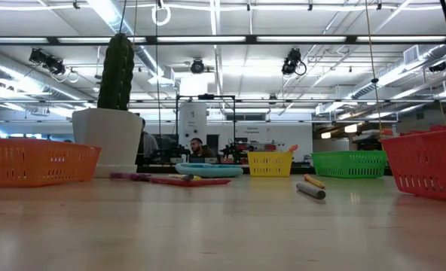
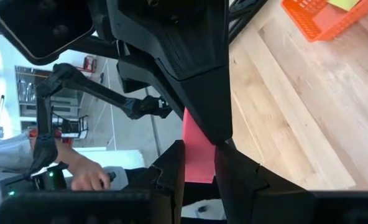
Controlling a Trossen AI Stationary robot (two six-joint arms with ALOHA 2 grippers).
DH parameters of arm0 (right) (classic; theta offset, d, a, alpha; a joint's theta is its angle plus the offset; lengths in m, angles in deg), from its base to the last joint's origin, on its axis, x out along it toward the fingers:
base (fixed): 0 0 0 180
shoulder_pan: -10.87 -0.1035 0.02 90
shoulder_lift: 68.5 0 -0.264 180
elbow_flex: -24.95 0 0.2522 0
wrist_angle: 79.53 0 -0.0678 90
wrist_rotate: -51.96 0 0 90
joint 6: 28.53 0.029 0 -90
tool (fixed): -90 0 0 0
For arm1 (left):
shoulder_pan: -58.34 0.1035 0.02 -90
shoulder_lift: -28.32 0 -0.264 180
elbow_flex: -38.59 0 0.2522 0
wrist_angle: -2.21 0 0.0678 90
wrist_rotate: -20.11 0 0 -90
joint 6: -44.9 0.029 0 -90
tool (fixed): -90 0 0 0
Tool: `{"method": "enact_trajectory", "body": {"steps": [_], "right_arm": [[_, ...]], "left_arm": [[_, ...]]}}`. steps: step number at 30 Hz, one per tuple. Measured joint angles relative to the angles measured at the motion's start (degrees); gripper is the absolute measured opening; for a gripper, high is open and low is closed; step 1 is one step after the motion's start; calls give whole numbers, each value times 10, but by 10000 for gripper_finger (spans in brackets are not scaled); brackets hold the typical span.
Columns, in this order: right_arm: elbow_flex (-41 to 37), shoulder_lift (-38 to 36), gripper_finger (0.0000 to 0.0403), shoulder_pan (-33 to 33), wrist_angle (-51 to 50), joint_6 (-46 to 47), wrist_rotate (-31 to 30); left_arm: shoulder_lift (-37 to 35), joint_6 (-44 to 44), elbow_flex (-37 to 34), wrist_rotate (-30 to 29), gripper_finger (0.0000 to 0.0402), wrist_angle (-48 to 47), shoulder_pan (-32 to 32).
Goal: Sort crayons/erasers/pens/pencils in bins
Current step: Put the pink eraser into the orange bin
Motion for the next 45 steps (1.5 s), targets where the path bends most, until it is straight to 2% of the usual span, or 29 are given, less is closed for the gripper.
{"method": "enact_trajectory", "body": {"steps": [3,8,13,16,19,26,33,39,42,45], "right_arm": [[0,0,88,0,-1,0,2],[0,0,88,2,-4,-17,0],[1,0,88,13,-31,-27,2],[2,0,90,21,-51,-27,4],[2,0,106,25,-62,-27,10],[2,0,154,25,-67,-56,27],[1,0,174,25,-65,-123,27],[1,0,174,28,-65,-172,8],[1,0,174,35,-64,-187,2],[1,0,174,43,-67,-199,2]], "left_arm": [[0,-23,0,0,27,-4,0],[-1,-45,0,-2,27,-16,0],[1,-51,0,-6,45,-23,1],[2,-52,0,-9,35,-35,2],[1,-56,0,-6,25,-54,1],[0,-123,0,-2,34,-136,1],[0,-271,0,-28,25,-327,5],[0,-396,-2,-30,25,-442,5],[-5,-448,-27,-29,26,-468,4],[-33,-512,-74,-27,26,-452,-11]]}}
